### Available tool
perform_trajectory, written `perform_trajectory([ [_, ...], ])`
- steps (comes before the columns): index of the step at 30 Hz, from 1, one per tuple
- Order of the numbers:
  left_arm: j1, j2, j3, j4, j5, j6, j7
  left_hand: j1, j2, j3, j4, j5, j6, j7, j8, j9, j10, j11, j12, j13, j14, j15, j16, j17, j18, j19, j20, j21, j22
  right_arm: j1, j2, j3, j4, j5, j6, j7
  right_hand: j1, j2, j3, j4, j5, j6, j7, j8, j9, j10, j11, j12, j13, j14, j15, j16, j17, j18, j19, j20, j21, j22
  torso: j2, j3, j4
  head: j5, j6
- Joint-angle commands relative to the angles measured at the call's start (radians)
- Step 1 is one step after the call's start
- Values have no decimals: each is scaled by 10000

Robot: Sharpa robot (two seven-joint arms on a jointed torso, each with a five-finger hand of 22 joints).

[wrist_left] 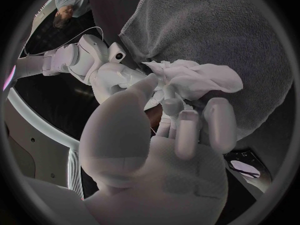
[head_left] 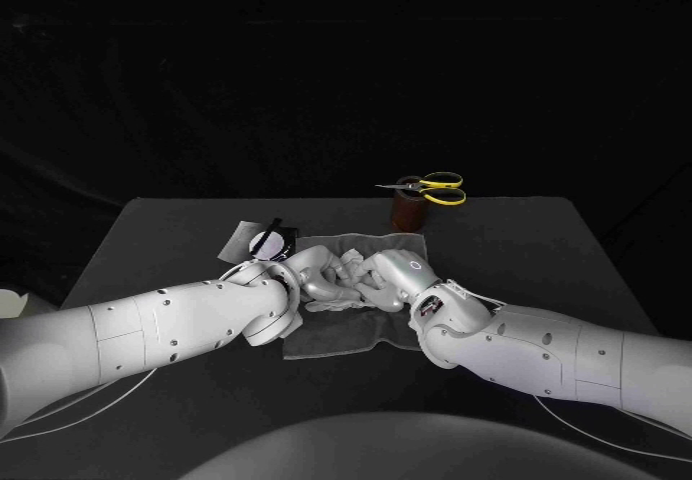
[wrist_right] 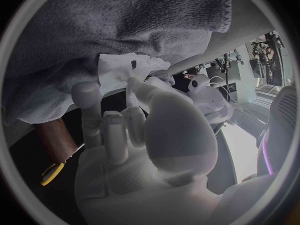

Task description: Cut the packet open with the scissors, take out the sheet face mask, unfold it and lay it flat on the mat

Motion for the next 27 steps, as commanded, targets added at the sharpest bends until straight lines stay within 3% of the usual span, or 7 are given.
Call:
perform_trajectory([
  [1, -2, 64, 13, -36, -228, -132, 147, 274, 186, 88, -55, -33, 149, -42, -16, -6, 136, -28, 114, 169, 954, 23, -23, 2391, 8, 15, 12, 45, 849, 4, 16, 5, 19, -54, 2, 63, -16, 93, 50, 6, 44, 152, -97, 406, 539, 564, -90, -31, 1551, 1237, -267, 34, 2626, 140, -3, -47, -24, 905, -2, 4, 4, -17, 0],
  [6, -2, 98, 13, -93, -296, -81, 35, 610, 416, 313, -121, -33, 302, -104, 26, -6, 298, -86, 210, 426, 990, -28, 0, 2472, -10, 60, -32, 109, 903, 4, 16, 5, 21, -54, -6, 63, -19, 88, 67, 2, 44, 143, -99, 427, 566, 568, -91, -19, 1560, 1237, -269, 34, 2626, 138, -1, -50, -14, 907, -2, 3, 1, -20, 0],
  [11, -2, 125, 11, -141, -351, -65, -76, 706, 476, 411, -137, -32, 368, -127, 39, -11, 399, -108, 274, 582, 1012, -49, 15, 2523, -29, 104, -54, 174, 957, 4, 11, 5, 23, -54, -12, 63, -19, 88, 67, 2, 44, 143, -99, 427, 566, 568, -91, -19, 1560, 1237, -269, 34, 2626, 138, -1, -50, -14, 907, 0, 0, 5, -27, 0],
  [25, -3, 187, 8, -152, -371, -63, -133, 563, 350, 352, -41, -36, 432, -138, 61, -16, 524, -120, 365, 762, 1043, -68, 35, 2595, -56, 170, -79, 269, 1035, 4, 16, 5, 28, -55, 30, 65, -24, 77, 88, -6, 45, 127, -101, 452, 600, 570, -94, -16, 1563, 1237, -271, 34, 2626, 135, 3, -53, 4, 910, -3, 2, 13, -26, 0],
  [27, -3, 188, 8, -145, -354, -119, -86, 824, 658, 696, -60, -29, 528, -203, 73, -32, 583, -185, 370, 839, 1056, -117, 45, 2627, -72, 217, -118, 337, 1091, 4, 16, 5, 24, -55, 41, 63, -24, 77, 88, -6, 45, 127, -101, 452, 600, 570, -94, -16, 1563, 1237, -271, 34, 2626, 135, 3, -53, 4, 910, -1, 4, 13, -34, 0],
])
